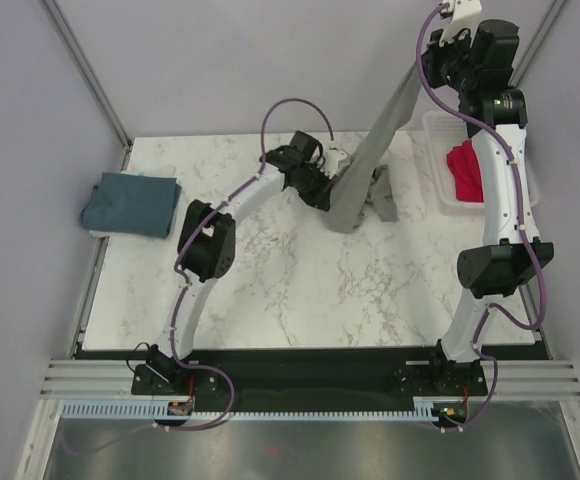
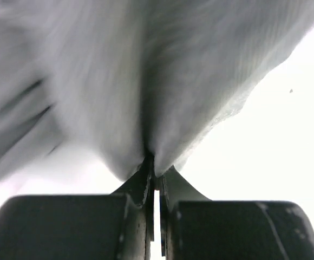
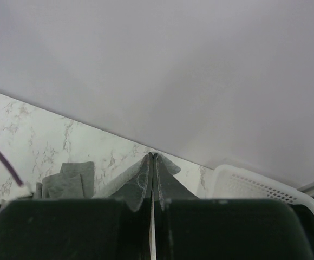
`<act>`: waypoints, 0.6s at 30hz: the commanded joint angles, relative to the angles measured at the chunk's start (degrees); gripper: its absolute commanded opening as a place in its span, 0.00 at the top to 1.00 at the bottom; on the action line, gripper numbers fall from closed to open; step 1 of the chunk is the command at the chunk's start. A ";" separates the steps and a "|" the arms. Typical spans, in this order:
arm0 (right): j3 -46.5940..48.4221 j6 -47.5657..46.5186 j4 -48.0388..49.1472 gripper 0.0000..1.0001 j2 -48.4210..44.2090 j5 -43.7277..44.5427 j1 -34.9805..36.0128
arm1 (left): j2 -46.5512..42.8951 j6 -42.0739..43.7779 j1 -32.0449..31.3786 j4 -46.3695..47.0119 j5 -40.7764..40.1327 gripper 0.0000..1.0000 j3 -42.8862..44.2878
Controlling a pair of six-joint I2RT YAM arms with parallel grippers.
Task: Fold and stack the t-shirts
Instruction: Flatten the tshirt out
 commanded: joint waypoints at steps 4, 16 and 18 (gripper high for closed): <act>2.13 1.00 4.79 1.00 -5.13 3.00 -0.42 | -29.25 4.63 11.63 0.08 -1.20 0.98 -2.74; -13.08 7.06 15.86 1.00 -24.91 0.80 -0.33 | -47.04 15.64 10.67 -0.01 -6.74 0.98 1.65; -11.94 6.80 15.69 1.00 -25.97 2.03 -0.33 | -49.06 16.08 10.23 0.87 -7.44 0.96 2.00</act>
